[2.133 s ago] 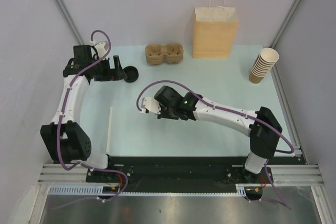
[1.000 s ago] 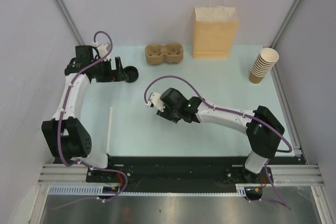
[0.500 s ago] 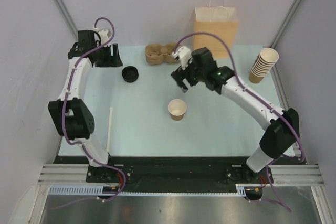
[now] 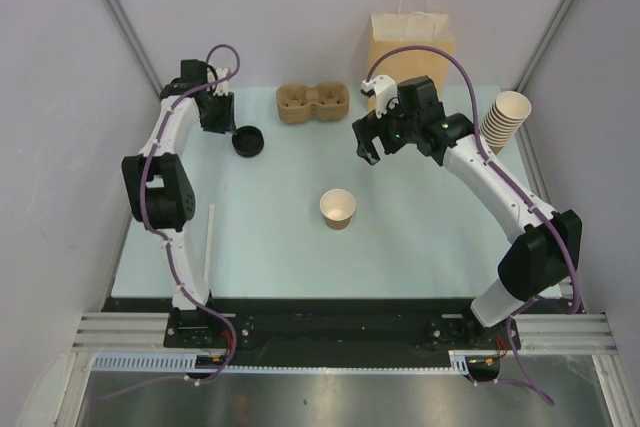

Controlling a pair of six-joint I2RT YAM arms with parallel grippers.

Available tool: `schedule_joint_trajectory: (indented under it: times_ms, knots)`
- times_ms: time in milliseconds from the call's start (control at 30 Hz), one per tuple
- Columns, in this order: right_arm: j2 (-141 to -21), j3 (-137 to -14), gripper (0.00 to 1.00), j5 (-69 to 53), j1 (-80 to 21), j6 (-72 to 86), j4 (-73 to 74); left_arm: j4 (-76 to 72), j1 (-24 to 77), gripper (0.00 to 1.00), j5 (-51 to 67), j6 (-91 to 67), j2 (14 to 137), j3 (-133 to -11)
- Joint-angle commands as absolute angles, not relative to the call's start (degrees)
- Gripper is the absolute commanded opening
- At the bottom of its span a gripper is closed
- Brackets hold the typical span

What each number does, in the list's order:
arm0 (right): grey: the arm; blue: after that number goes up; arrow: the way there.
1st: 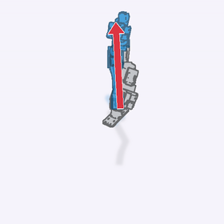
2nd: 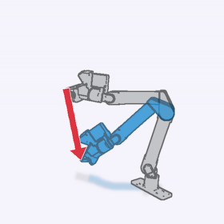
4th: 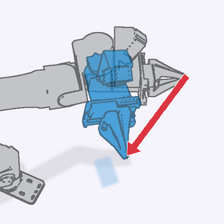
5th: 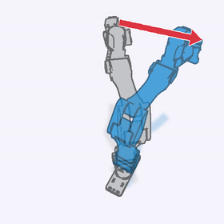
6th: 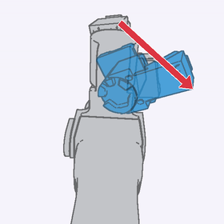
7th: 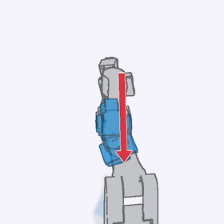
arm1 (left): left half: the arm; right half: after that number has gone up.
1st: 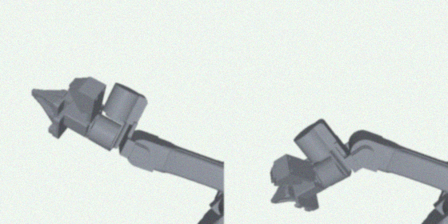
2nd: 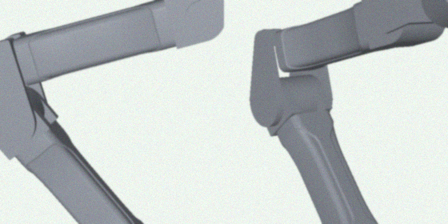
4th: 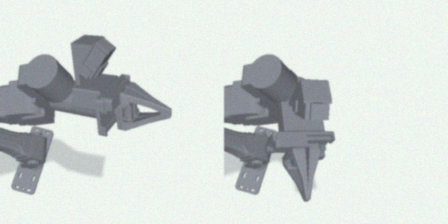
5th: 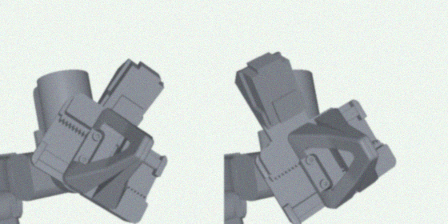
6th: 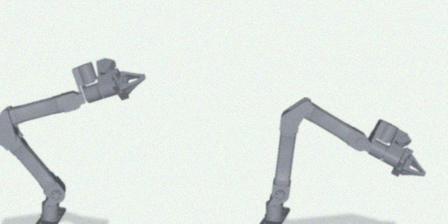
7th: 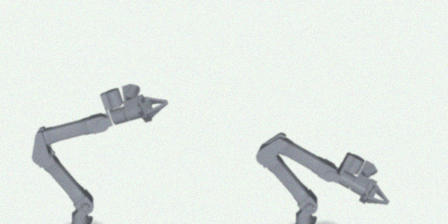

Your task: Pack the takeout coffee

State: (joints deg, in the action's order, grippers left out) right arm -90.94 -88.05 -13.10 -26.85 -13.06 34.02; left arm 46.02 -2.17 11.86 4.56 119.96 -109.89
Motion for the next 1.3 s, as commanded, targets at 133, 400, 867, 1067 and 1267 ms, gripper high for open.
schedule_joint_trajectory:
  times_ms: [133, 400, 867, 1067, 1267]
  knots:
    - [-90.17, -88.51, 1.0, -15.29, -26.81, -12.48, 35.86, 44.74, -0.53, 0.38, 8.09, 6.41, 123.66, -115.31]
    - [-91.05, -88.51, 1.0, -15.73, -26.98, -12.3, 35.86, 43.33, 1.14, 0.36, 4.57, 8.26, 126.38, -116.89]
    - [-91.58, -88.42, 1.0, -15.47, -27.25, -12.66, 36.39, 41.84, 1.32, 0.36, 3.34, 8.61, 129.11, -117.42]
    - [-91.84, -88.33, 0.99, -15.47, -27.33, -12.66, 36.39, 41.92, 1.32, 0.38, 1.93, 8.7, 130.34, -118.65]
    - [-91.85, -88.16, 1.0, -15.65, -27.33, -12.83, 36.39, 42.19, 1.32, 0.37, 1.67, 8.7, 131.75, -120.06]
